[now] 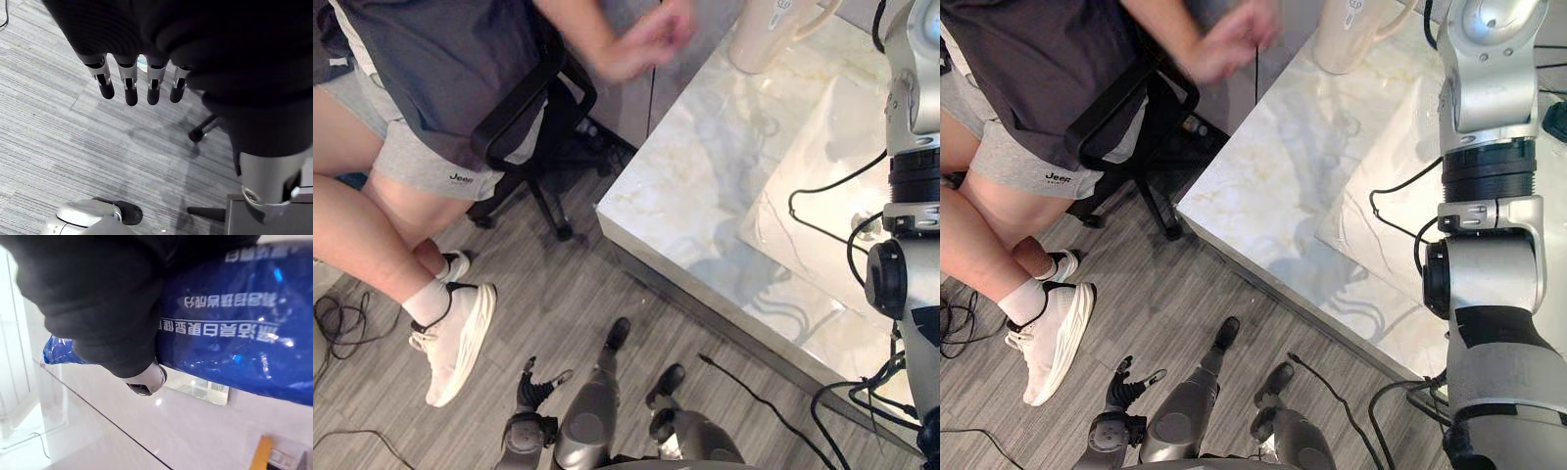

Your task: Organize washtable

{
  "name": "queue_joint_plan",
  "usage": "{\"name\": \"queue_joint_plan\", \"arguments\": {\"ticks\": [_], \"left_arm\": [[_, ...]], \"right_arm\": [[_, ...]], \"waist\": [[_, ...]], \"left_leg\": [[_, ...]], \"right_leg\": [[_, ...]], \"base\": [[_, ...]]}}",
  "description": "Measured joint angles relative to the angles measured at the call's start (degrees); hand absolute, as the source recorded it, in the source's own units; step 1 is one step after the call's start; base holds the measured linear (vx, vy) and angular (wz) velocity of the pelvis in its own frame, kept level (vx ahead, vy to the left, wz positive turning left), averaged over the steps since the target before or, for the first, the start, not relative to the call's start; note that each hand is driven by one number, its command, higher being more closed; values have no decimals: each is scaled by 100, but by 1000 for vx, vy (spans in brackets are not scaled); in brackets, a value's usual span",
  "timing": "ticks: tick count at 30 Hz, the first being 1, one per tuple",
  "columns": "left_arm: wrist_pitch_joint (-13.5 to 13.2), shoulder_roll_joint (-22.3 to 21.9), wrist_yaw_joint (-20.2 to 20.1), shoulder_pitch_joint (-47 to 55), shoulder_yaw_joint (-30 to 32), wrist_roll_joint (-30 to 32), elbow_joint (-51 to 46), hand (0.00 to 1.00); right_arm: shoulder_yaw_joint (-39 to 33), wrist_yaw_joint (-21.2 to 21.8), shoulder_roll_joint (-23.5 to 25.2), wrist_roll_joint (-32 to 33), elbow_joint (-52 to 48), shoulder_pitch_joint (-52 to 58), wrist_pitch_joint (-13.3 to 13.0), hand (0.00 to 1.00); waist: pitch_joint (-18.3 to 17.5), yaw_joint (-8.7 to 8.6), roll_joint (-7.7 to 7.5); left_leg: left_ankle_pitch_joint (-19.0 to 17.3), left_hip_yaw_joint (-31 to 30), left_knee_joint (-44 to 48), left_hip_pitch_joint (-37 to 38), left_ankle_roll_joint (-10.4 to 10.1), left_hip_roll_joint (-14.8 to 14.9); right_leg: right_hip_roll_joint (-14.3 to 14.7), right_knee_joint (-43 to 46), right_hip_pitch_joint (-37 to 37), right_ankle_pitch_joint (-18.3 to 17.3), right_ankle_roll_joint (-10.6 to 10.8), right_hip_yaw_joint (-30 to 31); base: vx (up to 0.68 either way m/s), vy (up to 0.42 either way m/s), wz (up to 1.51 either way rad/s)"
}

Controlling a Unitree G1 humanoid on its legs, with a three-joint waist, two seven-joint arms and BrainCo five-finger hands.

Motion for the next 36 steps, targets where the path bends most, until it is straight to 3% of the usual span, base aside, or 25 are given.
{"name": "queue_joint_plan", "arguments": {"ticks": [28, 36], "left_arm": [[-21, 1, 1, 14, -14, -134, 51, 0], [-27, -4, 0, 14, -52, -189, 41, 0]], "right_arm": [[439, -65, -94, 9, 1351, -855, 42, 100], [701, -45, -93, 13, 1599, -960, 47, 100]], "waist": [[27, 361, 46], [156, 485, 156]], "left_leg": [[10, -188, 1, -319, -2, -49], [10, -224, 1, -324, -2, -52]], "right_leg": [[18, -112, -205, -3, 1, -212], [17, -97, -201, -20, 4, -250]], "base": [[12, 8, 3], [12, 8, 2]]}}
